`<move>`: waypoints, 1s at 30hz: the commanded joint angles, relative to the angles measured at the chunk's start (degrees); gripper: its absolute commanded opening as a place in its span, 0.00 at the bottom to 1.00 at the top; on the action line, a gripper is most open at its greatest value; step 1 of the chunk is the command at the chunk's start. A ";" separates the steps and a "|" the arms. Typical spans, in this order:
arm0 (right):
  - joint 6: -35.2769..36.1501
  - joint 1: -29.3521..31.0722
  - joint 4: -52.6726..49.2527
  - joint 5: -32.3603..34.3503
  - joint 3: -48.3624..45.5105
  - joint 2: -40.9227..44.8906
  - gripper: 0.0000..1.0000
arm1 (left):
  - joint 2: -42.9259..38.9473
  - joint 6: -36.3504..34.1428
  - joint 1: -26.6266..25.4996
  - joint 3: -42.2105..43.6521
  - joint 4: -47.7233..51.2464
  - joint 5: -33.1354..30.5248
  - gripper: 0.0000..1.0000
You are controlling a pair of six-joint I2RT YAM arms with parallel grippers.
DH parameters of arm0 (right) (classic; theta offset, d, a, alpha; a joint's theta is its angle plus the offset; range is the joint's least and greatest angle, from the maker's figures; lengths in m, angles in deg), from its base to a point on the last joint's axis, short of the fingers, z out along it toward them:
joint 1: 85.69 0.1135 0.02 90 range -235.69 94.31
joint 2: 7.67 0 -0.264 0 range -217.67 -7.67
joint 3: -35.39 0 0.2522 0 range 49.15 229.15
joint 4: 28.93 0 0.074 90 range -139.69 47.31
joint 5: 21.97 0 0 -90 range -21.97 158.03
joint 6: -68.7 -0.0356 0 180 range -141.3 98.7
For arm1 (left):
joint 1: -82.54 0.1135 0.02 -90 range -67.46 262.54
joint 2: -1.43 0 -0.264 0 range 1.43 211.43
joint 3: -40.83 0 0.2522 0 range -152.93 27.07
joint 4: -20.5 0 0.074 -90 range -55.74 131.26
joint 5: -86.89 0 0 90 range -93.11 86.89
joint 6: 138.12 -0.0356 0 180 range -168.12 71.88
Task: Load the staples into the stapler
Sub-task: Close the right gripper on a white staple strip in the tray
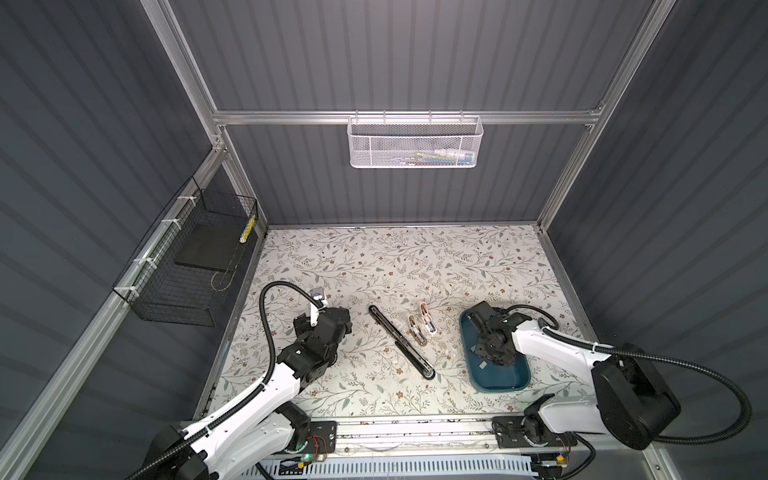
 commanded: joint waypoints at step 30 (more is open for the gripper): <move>-2.22 0.01 0.45 -0.10 -2.66 4.71 0.19 | -2.45 -0.73 -0.21 1.44 -0.99 -0.16 1.00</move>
